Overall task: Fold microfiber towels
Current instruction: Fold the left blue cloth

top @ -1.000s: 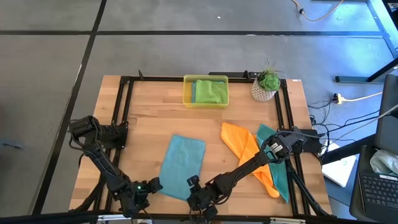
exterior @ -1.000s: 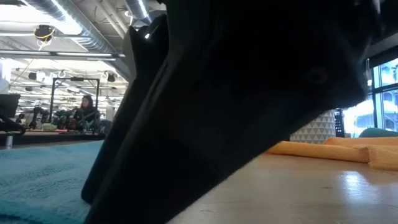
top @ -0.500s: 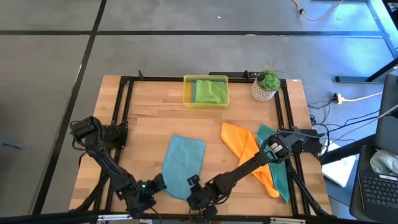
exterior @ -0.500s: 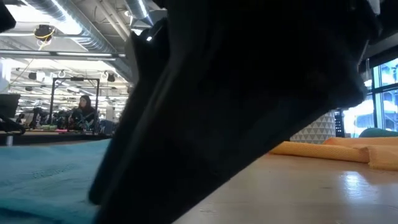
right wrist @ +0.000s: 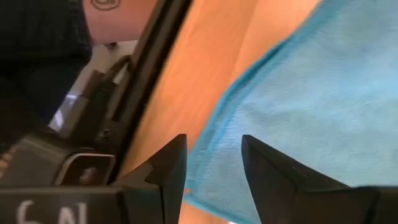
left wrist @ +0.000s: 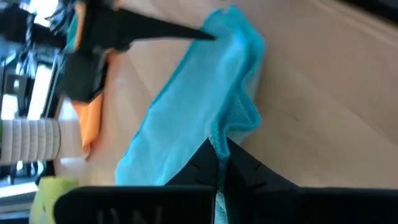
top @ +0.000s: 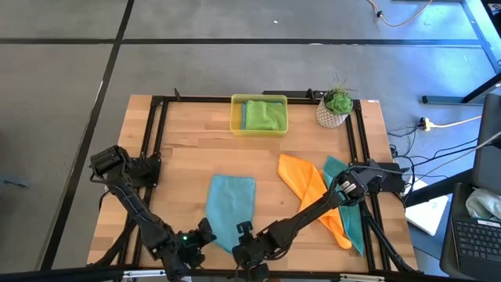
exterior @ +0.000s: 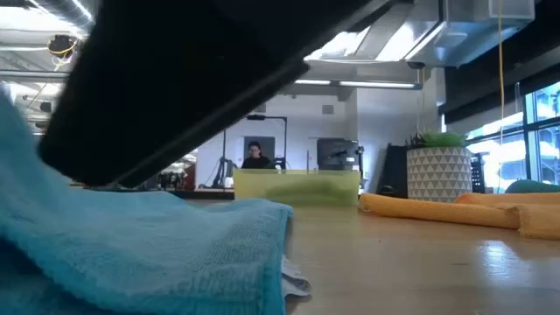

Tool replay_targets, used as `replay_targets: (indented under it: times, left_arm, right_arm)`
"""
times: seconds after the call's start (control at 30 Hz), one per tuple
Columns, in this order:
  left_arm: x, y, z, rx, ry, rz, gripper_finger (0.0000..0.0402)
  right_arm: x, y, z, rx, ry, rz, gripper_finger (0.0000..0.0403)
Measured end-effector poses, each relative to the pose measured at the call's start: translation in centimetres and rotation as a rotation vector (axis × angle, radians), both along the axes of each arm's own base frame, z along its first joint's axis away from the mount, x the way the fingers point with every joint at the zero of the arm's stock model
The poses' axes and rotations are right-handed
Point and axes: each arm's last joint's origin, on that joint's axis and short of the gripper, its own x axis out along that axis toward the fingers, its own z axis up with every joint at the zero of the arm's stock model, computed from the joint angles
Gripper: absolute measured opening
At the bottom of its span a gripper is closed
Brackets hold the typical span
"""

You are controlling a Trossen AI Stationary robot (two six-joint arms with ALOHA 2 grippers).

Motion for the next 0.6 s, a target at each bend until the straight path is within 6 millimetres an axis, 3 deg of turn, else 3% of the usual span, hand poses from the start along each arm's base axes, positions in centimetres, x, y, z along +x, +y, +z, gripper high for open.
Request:
replay_targets:
  times: [0.33, 0.6]
  left_arm:
    - [2.2, 2.1, 0.0, -0.072, -0.031, 0.183, 0.0001]
    - [2.9, 2.5, 0.5, -0.096, -0.104, 0.268, 0.0000]
  right_arm:
    - [-0.7, 0.7, -0.7, 0.050, 0.056, -0.095, 0.0157]
    - [-0.7, 0.3, -1.1, 0.028, 0.071, -0.189, 0.0163]
